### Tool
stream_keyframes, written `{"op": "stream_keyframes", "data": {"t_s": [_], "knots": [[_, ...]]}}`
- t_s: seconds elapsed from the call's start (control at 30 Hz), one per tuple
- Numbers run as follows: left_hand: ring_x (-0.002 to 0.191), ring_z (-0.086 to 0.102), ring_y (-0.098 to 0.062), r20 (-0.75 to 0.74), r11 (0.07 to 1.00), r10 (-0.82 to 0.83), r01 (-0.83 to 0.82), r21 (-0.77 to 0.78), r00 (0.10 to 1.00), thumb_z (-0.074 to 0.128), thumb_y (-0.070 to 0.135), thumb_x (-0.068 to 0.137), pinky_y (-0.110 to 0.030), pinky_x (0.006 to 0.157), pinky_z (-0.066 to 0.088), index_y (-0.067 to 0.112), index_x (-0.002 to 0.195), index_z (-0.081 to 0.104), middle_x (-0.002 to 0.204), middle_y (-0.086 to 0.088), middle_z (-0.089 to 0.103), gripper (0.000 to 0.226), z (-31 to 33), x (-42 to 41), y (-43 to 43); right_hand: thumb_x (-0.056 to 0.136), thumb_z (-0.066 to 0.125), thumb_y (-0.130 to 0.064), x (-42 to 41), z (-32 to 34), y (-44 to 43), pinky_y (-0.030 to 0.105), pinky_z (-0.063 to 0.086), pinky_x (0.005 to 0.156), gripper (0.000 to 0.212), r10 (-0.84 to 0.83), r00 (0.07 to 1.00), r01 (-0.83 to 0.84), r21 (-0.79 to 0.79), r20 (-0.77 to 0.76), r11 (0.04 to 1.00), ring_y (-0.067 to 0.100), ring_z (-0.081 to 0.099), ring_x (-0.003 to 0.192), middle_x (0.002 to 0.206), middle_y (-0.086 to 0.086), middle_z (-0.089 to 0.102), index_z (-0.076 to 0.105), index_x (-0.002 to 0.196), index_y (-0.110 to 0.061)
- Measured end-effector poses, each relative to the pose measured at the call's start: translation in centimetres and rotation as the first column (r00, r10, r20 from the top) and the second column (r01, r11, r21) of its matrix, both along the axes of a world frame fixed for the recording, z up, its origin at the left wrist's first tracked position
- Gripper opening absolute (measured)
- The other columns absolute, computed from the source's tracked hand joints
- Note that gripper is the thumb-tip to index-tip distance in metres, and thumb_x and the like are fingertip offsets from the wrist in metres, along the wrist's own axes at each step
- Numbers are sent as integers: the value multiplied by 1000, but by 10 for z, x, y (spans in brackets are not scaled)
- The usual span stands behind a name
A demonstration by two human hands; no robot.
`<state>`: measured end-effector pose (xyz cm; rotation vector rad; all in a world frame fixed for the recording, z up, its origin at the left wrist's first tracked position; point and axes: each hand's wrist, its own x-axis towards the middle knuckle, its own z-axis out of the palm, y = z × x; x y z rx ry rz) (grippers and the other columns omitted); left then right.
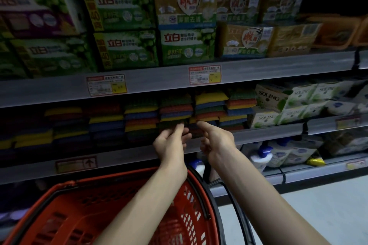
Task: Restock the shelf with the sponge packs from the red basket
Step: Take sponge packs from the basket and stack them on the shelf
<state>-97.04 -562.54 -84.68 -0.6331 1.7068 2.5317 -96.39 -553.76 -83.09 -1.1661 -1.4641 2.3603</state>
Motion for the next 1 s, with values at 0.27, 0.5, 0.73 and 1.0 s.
{"op": "stream_keyframes", "data": {"t_s": [0.27,0.5,0.73,1.0], "knots": [[72,75,-15,50,995,78,-81,50,996,71,11,95,-34,70,51,14,85,58,86,-3,73,17,6,-8,-20,90,76,-12,-14,-1,-29,27,35,45,21,4,1000,-5,-42,-22,999,13,44,43,58,5,56,66,74,-5],[72,76,-14,92,995,74,-79,61,993,69,10,96,-31,64,50,8,87,61,93,-9,76,12,6,-10,-23,90,76,-12,-19,-2,-42,30,37,48,23,-57,998,56,-41,-31,998,14,47,45,59,5,58,64,71,-4],[76,75,-18,108,994,73,-81,69,991,68,8,96,-30,61,50,9,84,59,88,-7,75,15,9,-12,-24,86,78,-14,-16,6,-48,30,40,51,16,-84,996,83,-66,-22,994,16,49,52,62,7,57,69,87,-1],[72,74,-13,104,997,5,-13,71,995,69,8,96,-30,64,49,8,91,63,88,-5,75,8,10,-9,-25,87,77,-14,-10,12,-49,29,40,49,20,-133,991,133,-39,-5,990,16,47,48,58,5,56,66,75,-4]]}}
